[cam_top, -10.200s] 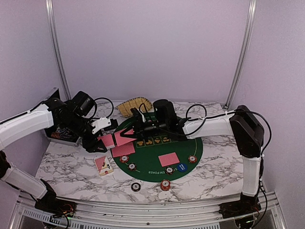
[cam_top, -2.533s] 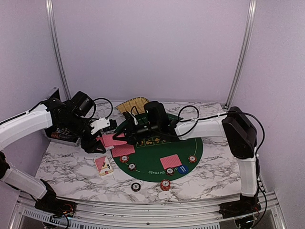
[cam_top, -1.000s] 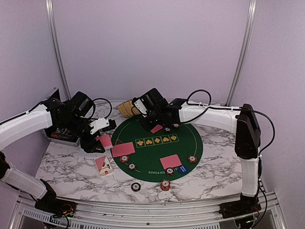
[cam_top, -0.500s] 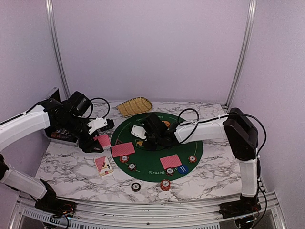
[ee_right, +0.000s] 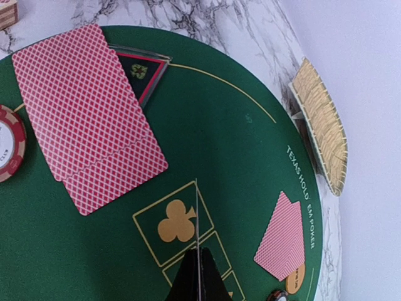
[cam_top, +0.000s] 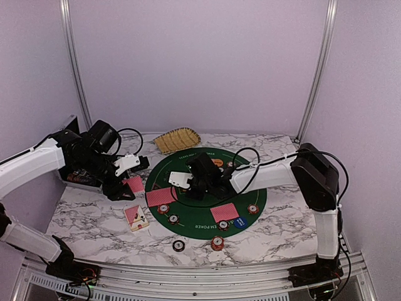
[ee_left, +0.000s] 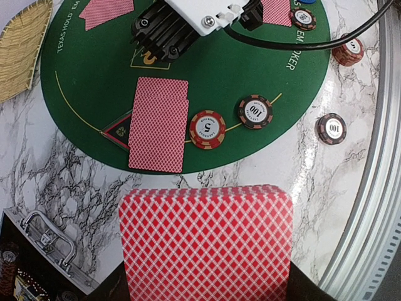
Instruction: Distribute texas hold em gaming equipment
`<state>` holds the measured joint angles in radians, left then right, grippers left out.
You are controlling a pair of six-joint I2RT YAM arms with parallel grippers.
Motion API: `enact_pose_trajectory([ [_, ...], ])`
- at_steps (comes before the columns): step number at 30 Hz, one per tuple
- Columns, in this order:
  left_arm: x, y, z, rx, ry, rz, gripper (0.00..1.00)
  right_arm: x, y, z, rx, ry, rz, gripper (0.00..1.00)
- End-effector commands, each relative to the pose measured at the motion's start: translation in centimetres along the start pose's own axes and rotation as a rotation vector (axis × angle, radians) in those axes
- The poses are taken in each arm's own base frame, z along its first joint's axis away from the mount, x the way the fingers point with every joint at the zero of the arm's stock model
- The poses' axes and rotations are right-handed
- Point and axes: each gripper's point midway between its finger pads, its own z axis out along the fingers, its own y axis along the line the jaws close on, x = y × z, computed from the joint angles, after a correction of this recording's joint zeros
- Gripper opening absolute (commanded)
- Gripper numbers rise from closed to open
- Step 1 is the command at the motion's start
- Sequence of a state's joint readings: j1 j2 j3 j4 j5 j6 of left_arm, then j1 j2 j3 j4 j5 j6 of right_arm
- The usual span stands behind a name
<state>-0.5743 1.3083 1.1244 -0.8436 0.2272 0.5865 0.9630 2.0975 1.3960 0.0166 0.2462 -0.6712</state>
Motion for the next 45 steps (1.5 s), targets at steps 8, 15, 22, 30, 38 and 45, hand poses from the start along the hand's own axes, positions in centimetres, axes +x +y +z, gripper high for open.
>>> enact_pose_trajectory([
  [8, -0.1, -0.3, -0.4, 0.017, -0.009, -0.003, 0.0, 1.2, 2.4, 0.1, -0.095, 0.038, -0.015, 0.1],
  [15, -0.2, -0.2, -0.5, 0.014, -0.01, -0.002, 0.0, 1.7, 1.7, -0.6, -0.055, 0.052, -0.021, 0.18],
  [22, -0.4, 0.0, -0.4, 0.015, -0.01, -0.004, 0.0, 2.5, 4.5, -1.3, -0.193, 0.067, 0.025, 0.41],
  [30, -0.5, -0.2, -0.4, 0.024, -0.015, -0.006, 0.0, 2.9, 5.6, -2.9, -0.26, 0.072, 0.099, 0.53],
  [38, -0.3, -0.3, -0.3, 0.028, -0.011, -0.007, 0.0, 3.2, 6.4, -3.8, -0.291, 0.071, 0.152, 0.64],
  [45, -0.4, -0.3, -0.2, 0.032, -0.011, -0.009, 0.0, 3.8, 5.3, -1.9, -0.227, 0.103, 0.16, 0.63],
])
